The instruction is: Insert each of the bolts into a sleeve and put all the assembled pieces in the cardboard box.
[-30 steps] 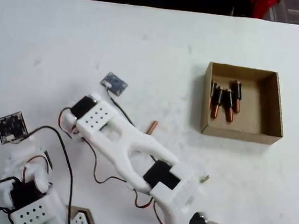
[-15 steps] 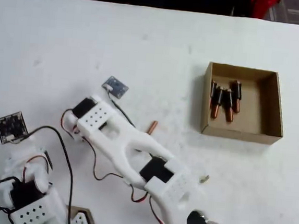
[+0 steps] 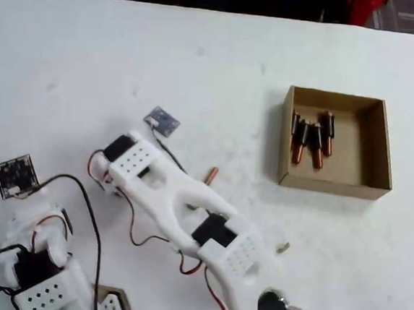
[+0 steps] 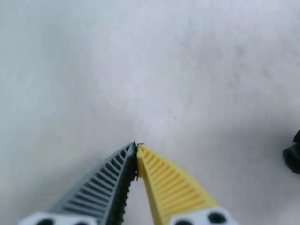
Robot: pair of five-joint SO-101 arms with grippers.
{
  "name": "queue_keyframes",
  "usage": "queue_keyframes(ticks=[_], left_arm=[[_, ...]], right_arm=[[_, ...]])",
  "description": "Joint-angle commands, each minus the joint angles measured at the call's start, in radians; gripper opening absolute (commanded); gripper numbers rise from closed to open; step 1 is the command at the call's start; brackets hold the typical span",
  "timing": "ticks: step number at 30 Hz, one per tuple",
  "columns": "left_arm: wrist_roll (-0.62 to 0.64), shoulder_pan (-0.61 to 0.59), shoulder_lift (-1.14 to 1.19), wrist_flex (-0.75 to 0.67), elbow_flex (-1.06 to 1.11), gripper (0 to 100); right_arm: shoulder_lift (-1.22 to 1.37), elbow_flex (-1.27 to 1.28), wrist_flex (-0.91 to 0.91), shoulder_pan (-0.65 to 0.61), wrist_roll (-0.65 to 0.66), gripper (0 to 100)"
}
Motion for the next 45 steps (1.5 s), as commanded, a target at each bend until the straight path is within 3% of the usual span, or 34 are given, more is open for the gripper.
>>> queue_keyframes(ticks=[1,7,9,23,33,45], left_arm=[[0.0,-0.005,-0.01,-0.025,-0.005,2],[-0.002,-0.005,-0.01,-0.025,-0.005,2],[-0.002,-0.005,-0.01,-0.025,-0.005,2],[-0.003,-0.005,-0.01,-0.023,-0.005,2],[-0.003,-0.005,-0.01,-0.021,-0.005,2],[-0.003,-0.004,-0.01,-0.021,-0.005,2]], right_arm=[[-0.008,-0.023,-0.001,0.044,-0.252,1.9],[-0.01,-0.021,0.019,0.065,-0.247,1.6],[-0.012,-0.034,0.058,0.07,-0.19,1.7],[-0.059,-0.33,0.458,0.171,0.543,1.7],[-0.065,-0.353,0.481,0.311,1.16,1.8],[-0.105,-0.379,0.504,0.573,1.743,1.7]])
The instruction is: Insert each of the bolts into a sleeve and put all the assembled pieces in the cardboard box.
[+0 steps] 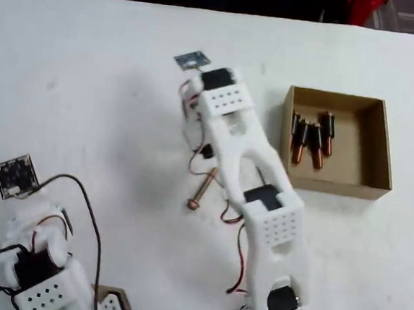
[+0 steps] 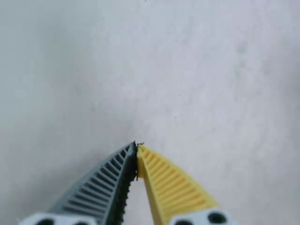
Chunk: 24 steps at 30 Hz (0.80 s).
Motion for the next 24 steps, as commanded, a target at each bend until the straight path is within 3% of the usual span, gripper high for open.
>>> queue_keyframes(ticks=[1,7,19,24], left_arm=[[-0.003,-0.004,-0.01,-0.021,-0.005,2],[-0.005,-0.004,-0.01,-0.02,-0.005,2],[-0.005,-0.004,-0.01,-0.018,-0.003,2],[-0.005,-0.004,-0.01,-0.018,0.002,2]], right_arm=[[-0.13,-0.078,0.05,0.081,0.129,1.7],[-0.323,-0.06,0.133,0.117,0.14,1.7],[-0.917,0.434,0.131,0.111,0.141,1.7],[-1.102,0.767,-0.001,0.11,0.141,1.7]])
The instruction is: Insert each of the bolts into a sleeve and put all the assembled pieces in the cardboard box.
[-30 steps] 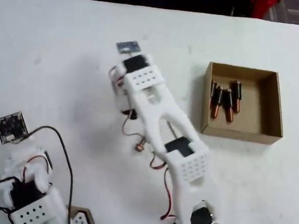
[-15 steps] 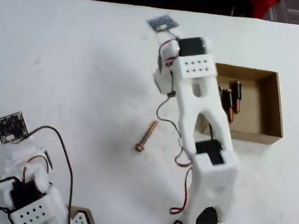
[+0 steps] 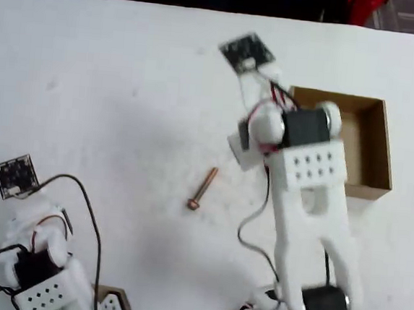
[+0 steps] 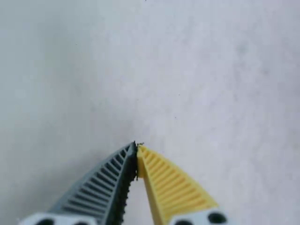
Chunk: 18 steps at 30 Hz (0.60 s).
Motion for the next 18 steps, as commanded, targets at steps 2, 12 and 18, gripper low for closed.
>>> queue_keyframes(ticks=[2,12,18], left_arm=[[-0.005,-0.004,-0.01,-0.017,0.002,2],[-0.005,-0.004,-0.01,-0.017,0.002,2],[-0.005,-0.004,-0.01,-0.017,0.002,2]], right_arm=[[-0.157,0.301,-0.171,0.004,0.011,1.7],[-0.191,0.661,-0.555,0.004,0.012,1.7],[-0.191,0.792,-0.736,0.007,0.018,1.7]])
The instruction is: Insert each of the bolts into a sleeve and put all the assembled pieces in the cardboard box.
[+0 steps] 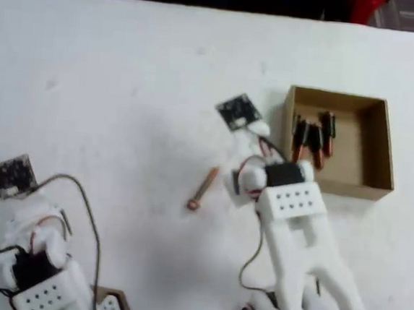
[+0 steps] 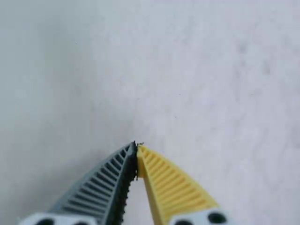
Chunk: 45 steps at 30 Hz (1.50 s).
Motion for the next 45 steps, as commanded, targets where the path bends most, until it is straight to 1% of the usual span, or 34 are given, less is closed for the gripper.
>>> queue_keyframes(ticks=[1,4,9,11,27,33,37,42,45], left_arm=[[-0.005,-0.004,-0.01,-0.017,-0.003,2],[-0.005,-0.004,-0.01,-0.017,-0.003,2],[-0.005,-0.004,-0.01,-0.017,-0.003,2],[-0.005,-0.004,-0.01,-0.017,-0.003,2],[-0.005,-0.004,-0.01,-0.017,-0.003,2],[-0.005,-0.004,-0.01,-0.017,-0.003,2],[-0.005,-0.004,-0.01,-0.017,-0.003,2],[-0.005,-0.004,-0.01,-0.017,-0.003,2],[-0.005,-0.004,-0.01,-0.017,-0.003,2]], right_arm=[[-0.038,0.051,-0.116,0.013,0.04,1.7],[-0.038,0.098,-0.182,0.031,0.091,1.7],[-0.022,0.114,-0.205,0.068,0.095,1.7],[0.013,0.098,-0.206,0.062,0.095,1.7],[0.478,-0.21,-0.197,0.053,0.089,1.8],[0.641,-0.356,-0.116,0.053,0.095,1.8],[0.708,-0.422,-0.084,0.053,0.097,1.8],[0.733,-0.439,-0.085,0.051,0.098,1.9],[0.739,-0.437,-0.079,0.035,0.15,5.1]])
